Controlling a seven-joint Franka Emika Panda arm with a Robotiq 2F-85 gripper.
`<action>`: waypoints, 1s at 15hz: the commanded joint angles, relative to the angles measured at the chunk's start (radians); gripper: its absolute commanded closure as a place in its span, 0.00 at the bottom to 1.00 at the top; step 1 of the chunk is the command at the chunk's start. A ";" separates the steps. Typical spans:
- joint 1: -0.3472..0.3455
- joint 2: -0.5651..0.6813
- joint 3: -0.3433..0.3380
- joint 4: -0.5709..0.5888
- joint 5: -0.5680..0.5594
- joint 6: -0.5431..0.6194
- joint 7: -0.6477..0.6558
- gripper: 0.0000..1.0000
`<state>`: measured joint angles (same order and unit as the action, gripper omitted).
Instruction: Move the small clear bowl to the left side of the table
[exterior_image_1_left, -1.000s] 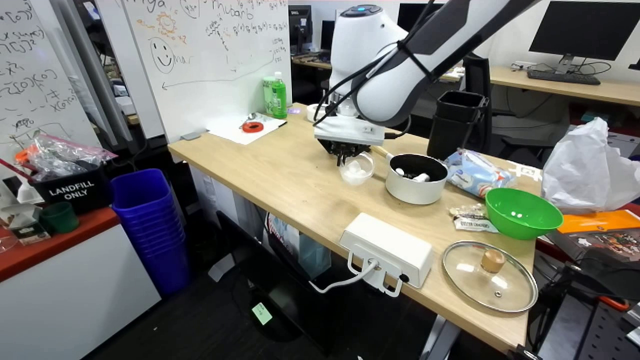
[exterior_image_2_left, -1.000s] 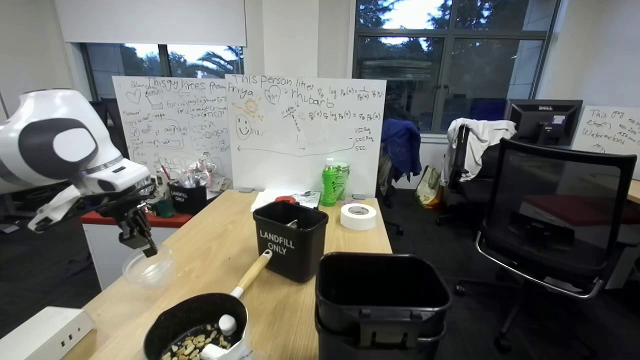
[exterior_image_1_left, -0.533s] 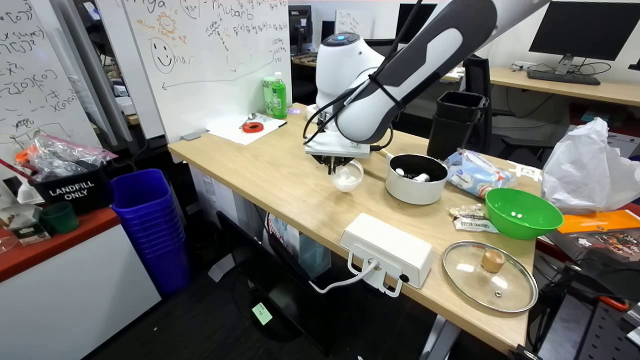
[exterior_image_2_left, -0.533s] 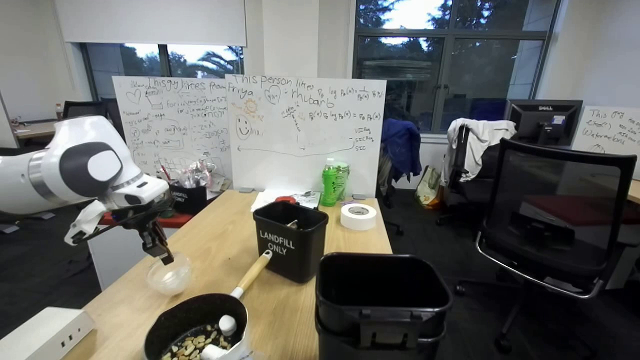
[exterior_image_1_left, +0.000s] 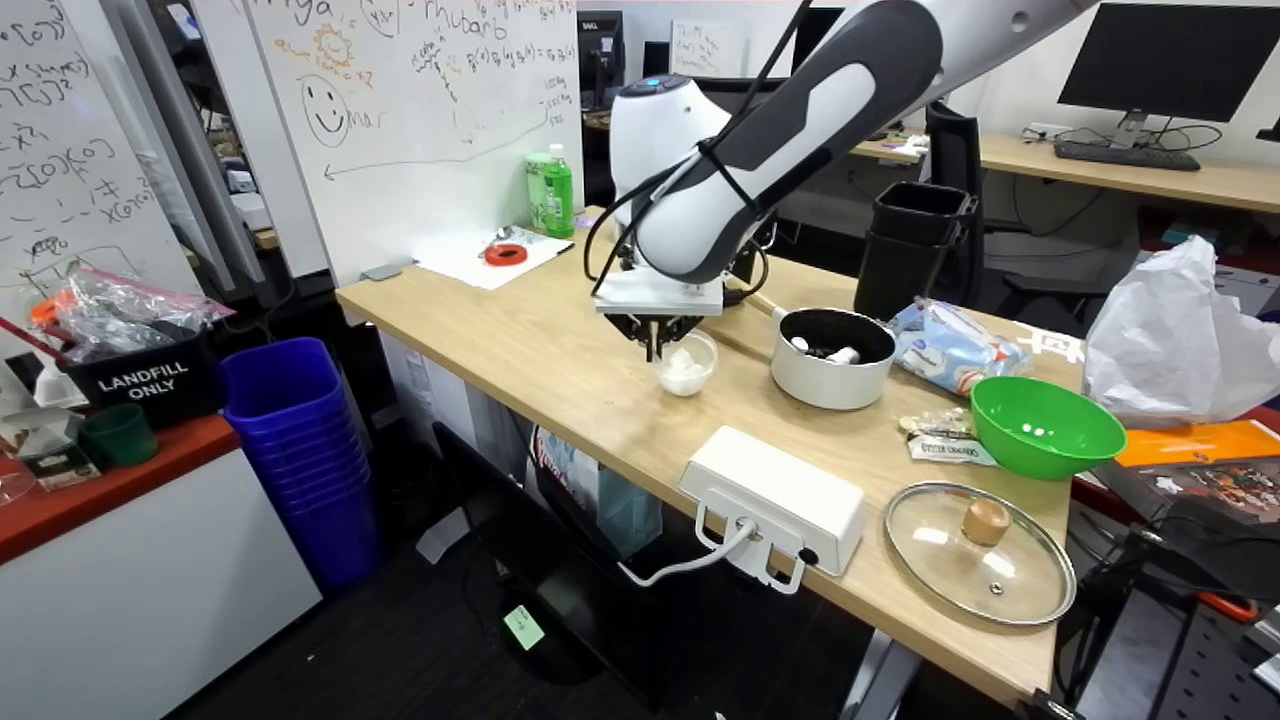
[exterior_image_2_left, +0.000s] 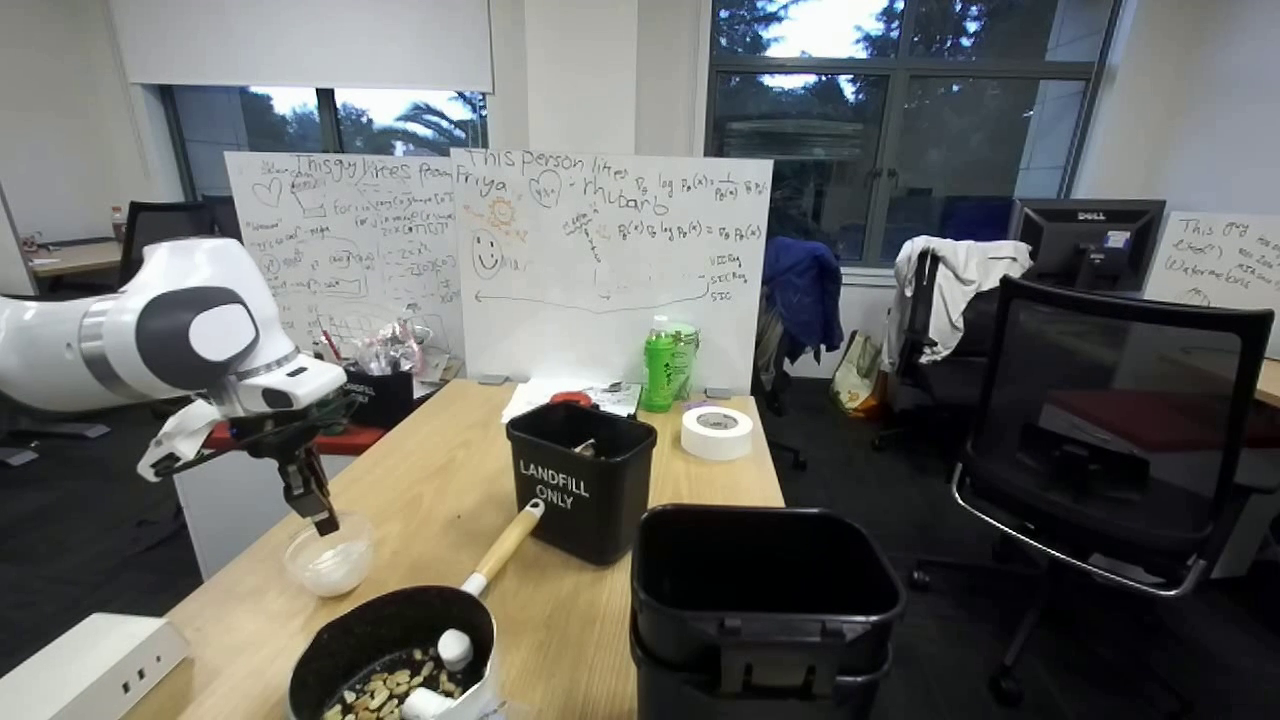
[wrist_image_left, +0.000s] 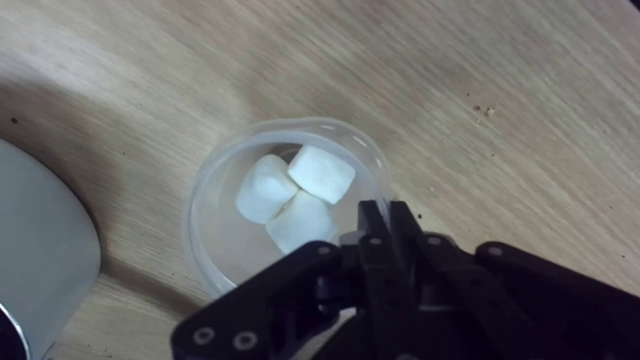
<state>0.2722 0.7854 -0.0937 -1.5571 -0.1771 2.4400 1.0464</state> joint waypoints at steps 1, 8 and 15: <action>-0.011 0.033 0.012 0.064 0.045 -0.080 -0.031 0.61; -0.015 -0.008 0.025 0.055 0.123 -0.149 -0.012 0.13; 0.013 -0.191 0.036 -0.126 0.118 -0.146 0.027 0.00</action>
<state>0.2825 0.7043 -0.0744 -1.5529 -0.0734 2.3049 1.0645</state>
